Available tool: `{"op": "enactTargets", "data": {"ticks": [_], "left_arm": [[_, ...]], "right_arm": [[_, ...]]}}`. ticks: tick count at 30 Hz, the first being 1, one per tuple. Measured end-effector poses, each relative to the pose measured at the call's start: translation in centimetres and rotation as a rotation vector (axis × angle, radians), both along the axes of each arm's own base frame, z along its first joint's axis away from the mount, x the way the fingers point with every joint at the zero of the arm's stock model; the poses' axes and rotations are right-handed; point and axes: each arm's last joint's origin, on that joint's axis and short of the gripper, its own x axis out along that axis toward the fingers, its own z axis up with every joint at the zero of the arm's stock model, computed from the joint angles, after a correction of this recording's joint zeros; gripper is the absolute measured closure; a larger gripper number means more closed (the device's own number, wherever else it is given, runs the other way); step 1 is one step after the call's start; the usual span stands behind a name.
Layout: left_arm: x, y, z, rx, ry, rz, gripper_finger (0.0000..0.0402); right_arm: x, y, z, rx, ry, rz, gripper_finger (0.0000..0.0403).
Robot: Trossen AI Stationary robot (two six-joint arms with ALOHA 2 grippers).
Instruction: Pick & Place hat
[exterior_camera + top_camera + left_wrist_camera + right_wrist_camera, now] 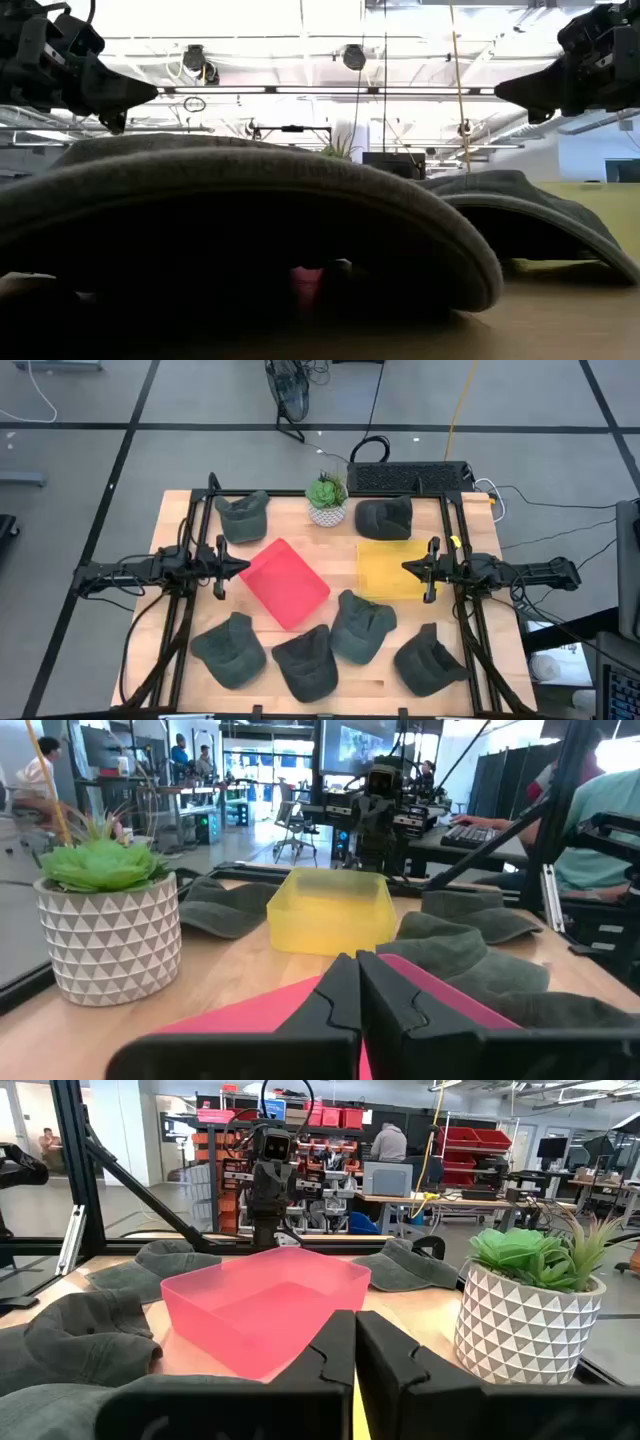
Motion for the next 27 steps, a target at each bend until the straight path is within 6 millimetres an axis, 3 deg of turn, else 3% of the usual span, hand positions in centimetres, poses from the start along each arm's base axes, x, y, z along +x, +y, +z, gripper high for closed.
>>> {"op": "enactTargets", "data": {"ticks": [16, 20, 27], "left_arm": [[0.0, 0.1, 0.0, -0.12, -0.007, 0.038, 0.0393], [-0.1, 0.3, 0.2, -0.116, -0.027, 0.107, 0.0398], [-0.6, 0.3, 2.9, -0.084, -0.075, 0.12, 0.0397]], "right_arm": [[0.0, 0.0, 0.0, 0.045, -0.012, -0.002, 0.0403], [-0.1, -0.2, 0.2, 0.042, -0.026, -0.085, 0.0403], [-0.2, -0.4, 0.8, 0.056, -0.098, -0.15, 0.0403]]}}
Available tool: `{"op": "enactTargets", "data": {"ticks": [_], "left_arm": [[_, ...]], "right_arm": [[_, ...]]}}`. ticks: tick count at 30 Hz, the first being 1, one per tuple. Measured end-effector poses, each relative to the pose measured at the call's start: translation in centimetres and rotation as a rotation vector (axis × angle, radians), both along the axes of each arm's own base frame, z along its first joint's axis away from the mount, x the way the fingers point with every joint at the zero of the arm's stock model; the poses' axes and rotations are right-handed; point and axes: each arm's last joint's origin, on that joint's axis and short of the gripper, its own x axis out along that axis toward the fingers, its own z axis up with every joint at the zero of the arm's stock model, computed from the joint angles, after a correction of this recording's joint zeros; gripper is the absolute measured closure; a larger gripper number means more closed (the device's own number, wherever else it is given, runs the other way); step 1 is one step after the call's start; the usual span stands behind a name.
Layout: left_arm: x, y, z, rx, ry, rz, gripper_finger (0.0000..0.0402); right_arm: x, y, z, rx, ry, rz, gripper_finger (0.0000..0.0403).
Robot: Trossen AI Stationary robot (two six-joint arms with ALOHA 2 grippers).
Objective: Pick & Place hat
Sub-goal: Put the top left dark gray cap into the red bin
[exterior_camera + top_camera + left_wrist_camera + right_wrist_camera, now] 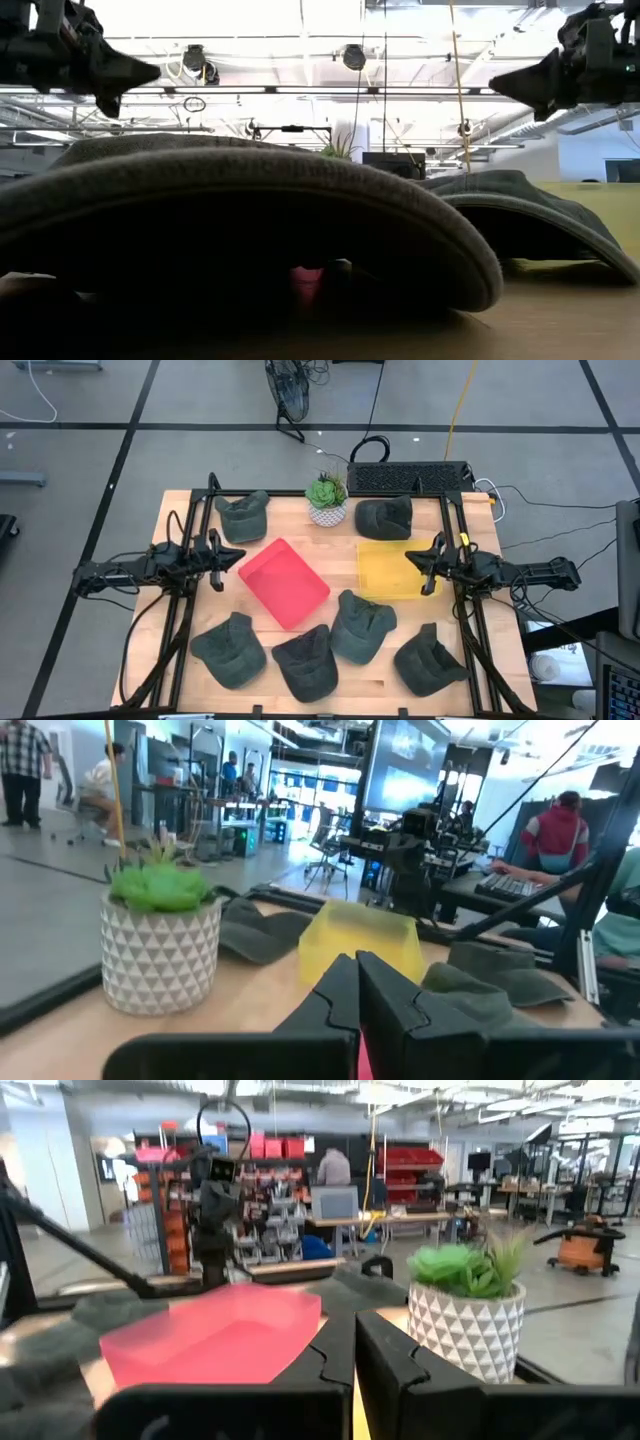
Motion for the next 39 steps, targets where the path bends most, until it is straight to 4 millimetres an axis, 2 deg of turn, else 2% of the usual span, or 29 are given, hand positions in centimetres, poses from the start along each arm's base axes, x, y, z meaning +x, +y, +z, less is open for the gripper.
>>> {"op": "enactTargets", "data": {"ticks": [5, 9, 18, 25, 28, 31, 39], "left_arm": [[0.0, 0.2, 3.3, 0.036, -0.017, 0.079, 0.0392], [0.7, 0.5, 6.0, 0.081, 0.047, 0.157, 0.0398], [4.2, 1.9, 12.1, 0.098, 0.368, 0.311, 0.0398], [6.8, 5.0, 15.2, 0.006, 0.649, 0.434, 0.0391], [7.8, 6.8, 15.4, -0.043, 0.786, 0.44, 0.0398], [8.6, 8.7, 14.7, -0.079, 0.92, 0.42, 0.0387], [10.0, 13.9, 9.9, -0.197, 1.248, 0.33, 0.0346]], "right_arm": [[-0.2, 0.0, 1.0, -0.018, -0.104, -0.004, 0.0403], [-0.3, 0.0, 1.6, -0.019, -0.159, -0.004, 0.0403], [-0.3, 0.0, 1.6, -0.016, -0.163, -0.002, 0.0403], [-0.3, 0.2, 1.6, -0.017, -0.169, 0.079, 0.0403], [-0.3, 0.2, 1.5, -0.008, -0.164, 0.083, 0.0403], [-0.2, 0.2, 1.4, -0.008, -0.155, 0.083, 0.0403], [-0.1, 0.2, 1.1, -0.002, -0.117, 0.085, 0.0403]]}}
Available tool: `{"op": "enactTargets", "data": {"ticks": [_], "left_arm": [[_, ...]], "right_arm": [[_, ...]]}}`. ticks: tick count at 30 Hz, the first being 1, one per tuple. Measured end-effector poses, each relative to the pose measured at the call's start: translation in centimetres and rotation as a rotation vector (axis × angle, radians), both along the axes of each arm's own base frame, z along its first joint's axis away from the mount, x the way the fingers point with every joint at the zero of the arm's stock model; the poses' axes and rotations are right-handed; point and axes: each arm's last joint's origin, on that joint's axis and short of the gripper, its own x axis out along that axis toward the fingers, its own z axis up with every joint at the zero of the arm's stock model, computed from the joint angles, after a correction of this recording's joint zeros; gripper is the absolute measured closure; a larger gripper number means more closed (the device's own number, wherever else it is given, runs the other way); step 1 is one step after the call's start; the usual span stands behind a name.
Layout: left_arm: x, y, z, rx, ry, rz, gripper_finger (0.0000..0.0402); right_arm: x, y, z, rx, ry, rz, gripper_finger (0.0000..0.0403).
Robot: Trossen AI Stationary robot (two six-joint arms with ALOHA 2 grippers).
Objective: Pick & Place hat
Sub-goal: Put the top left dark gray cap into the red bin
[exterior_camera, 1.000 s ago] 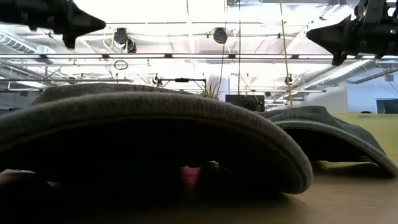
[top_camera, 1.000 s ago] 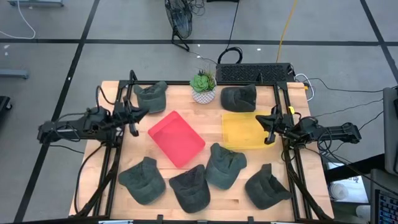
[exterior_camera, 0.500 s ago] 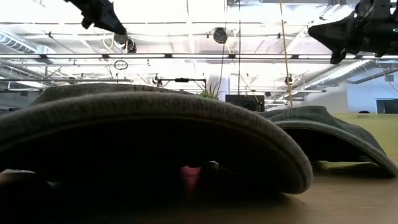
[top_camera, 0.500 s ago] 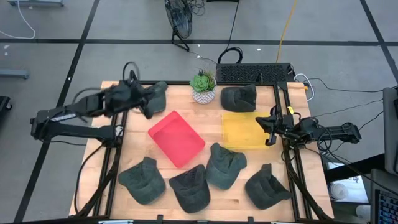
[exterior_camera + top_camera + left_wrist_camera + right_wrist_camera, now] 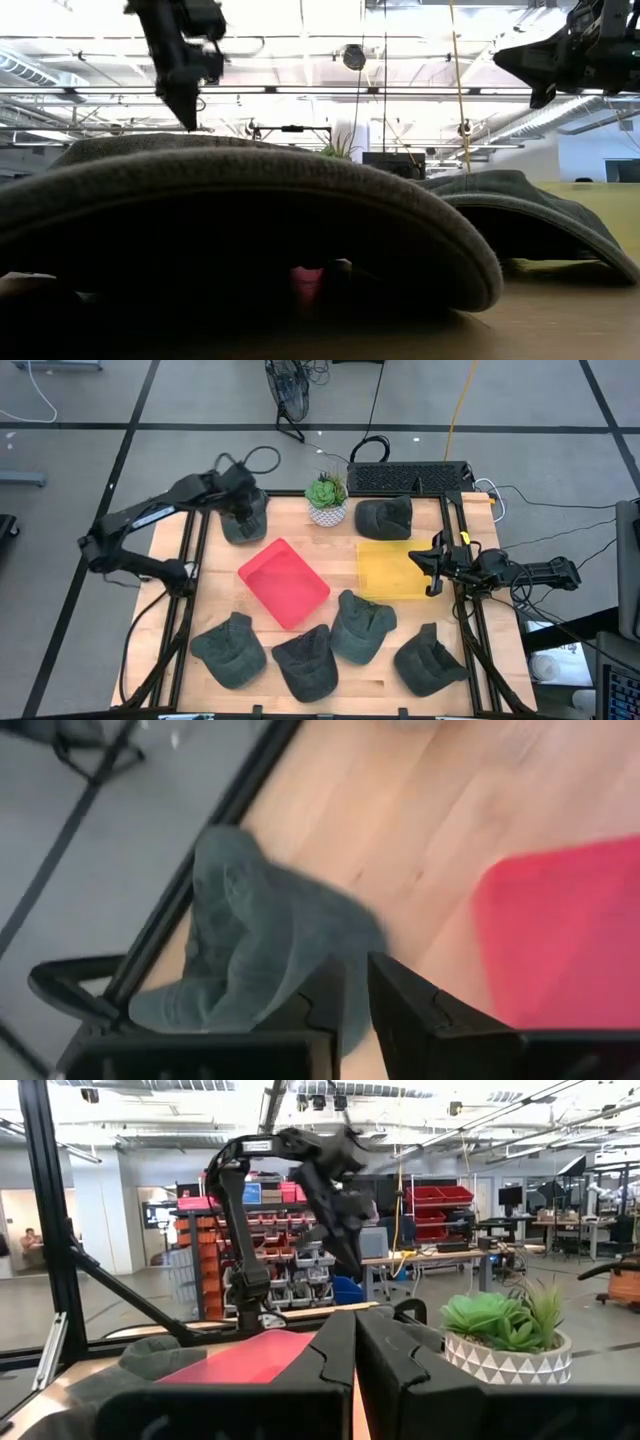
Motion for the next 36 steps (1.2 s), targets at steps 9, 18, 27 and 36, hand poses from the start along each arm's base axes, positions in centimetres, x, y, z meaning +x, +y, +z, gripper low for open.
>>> {"op": "enactTargets", "data": {"ticks": [9, 18, 27, 36], "left_arm": [[0.0, 4.5, -4.0, -0.048, 0.192, 0.076, 0.0333], [-1.0, 6.9, -5.8, -0.104, 0.232, 0.122, 0.0238], [-1.5, 8.8, -8.4, -0.178, 0.31, 0.108, 0.0227], [-1.4, 9.5, -10.1, -0.258, 0.312, 0.034, 0.0227]], "right_arm": [[0.1, 0.0, -0.3, 0.015, 0.03, 0.006, 0.0403], [0.2, 0.0, -0.5, 0.014, 0.049, 0.005, 0.0403], [0.5, 0.0, -0.7, 0.015, 0.083, 0.004, 0.0403], [0.8, 0.1, -1.0, 0.013, 0.113, 0.003, 0.0403]]}}
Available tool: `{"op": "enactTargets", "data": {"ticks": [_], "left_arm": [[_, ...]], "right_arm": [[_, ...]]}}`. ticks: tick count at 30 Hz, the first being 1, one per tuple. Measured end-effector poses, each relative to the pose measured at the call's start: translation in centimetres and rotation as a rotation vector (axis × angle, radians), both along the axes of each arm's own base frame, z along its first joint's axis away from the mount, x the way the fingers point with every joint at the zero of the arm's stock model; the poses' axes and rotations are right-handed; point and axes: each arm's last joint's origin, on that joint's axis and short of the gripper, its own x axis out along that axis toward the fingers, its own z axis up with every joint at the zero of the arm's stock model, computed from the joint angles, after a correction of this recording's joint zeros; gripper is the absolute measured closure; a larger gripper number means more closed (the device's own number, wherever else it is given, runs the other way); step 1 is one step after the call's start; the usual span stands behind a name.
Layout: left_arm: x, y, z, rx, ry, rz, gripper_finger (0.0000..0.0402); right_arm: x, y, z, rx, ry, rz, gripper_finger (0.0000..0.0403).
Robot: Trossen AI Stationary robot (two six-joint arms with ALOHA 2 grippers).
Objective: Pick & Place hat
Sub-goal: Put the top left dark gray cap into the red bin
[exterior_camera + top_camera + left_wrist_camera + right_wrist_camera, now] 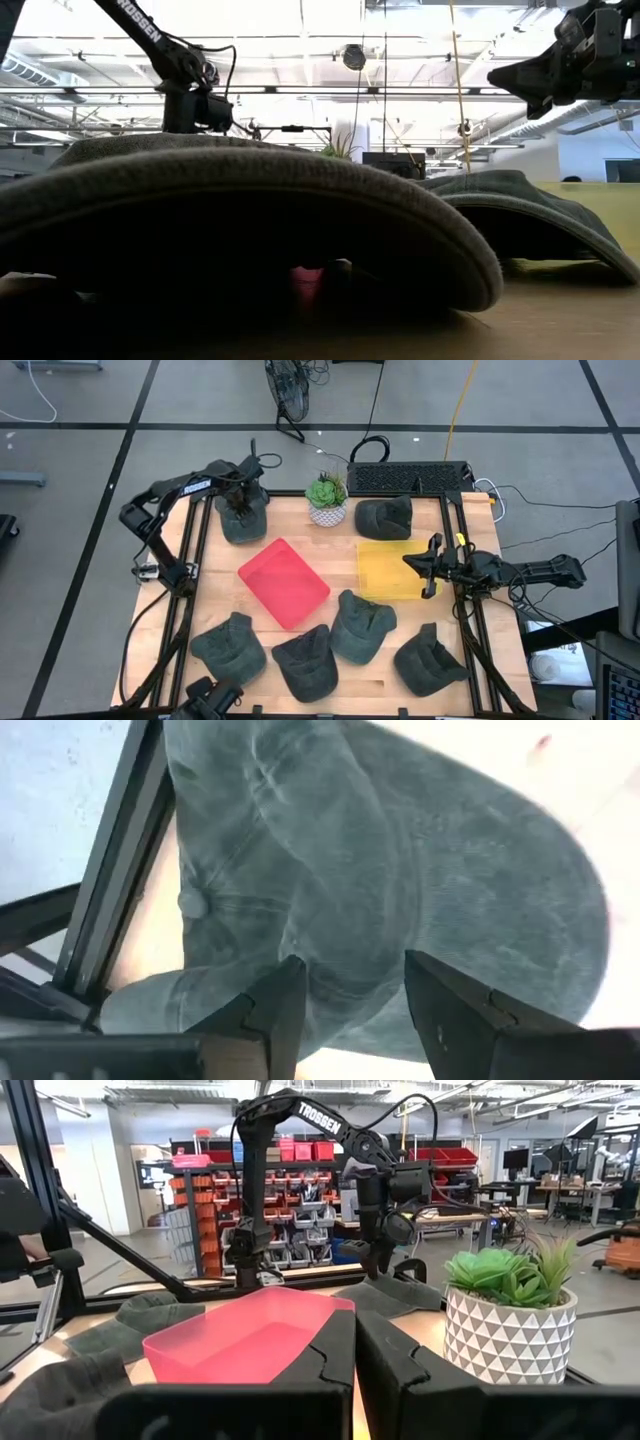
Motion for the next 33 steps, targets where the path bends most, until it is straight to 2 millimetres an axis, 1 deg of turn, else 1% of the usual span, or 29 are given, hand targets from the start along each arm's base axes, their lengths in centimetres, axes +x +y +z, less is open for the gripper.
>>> {"op": "enactTargets", "data": {"ticks": [9, 11, 14, 21, 22, 25, 28, 33], "left_arm": [[-0.7, 0.9, -0.9, -0.009, 0.034, 0.019, 0.0227], [-0.7, 1.0, -0.9, -0.006, 0.035, 0.02, 0.0234], [-0.7, 1.0, -0.9, -0.006, 0.036, 0.013, 0.0264], [-0.6, 0.9, -0.9, -0.009, 0.04, -0.001, 0.038], [-0.7, 0.9, -0.9, -0.011, 0.041, 0.002, 0.0388], [-0.7, 0.8, -0.8, -0.016, 0.043, 0.026, 0.0384], [-0.7, 0.3, -0.3, -0.012, 0.04, 0.035, 0.0379], [-1.0, -0.8, 1.9, 0.034, 0.001, 0.072, 0.0393]], "right_arm": [[0.0, 0.0, 0.0, 0.0, 0.005, 0.0, 0.0403], [0.0, 0.0, 0.0, 0.0, 0.005, 0.0, 0.0403], [0.0, 0.0, 0.0, 0.0, 0.006, 0.0, 0.0403], [0.0, 0.0, -0.1, 0.0, 0.011, 0.0, 0.0403], [0.1, 0.0, -0.1, 0.002, 0.016, 0.0, 0.0403], [0.1, 0.0, -0.2, 0.002, 0.016, -0.001, 0.0403], [0.1, 0.0, -0.2, 0.002, 0.016, -0.002, 0.0403], [0.1, 0.0, -0.2, 0.003, 0.016, -0.002, 0.0403]]}}
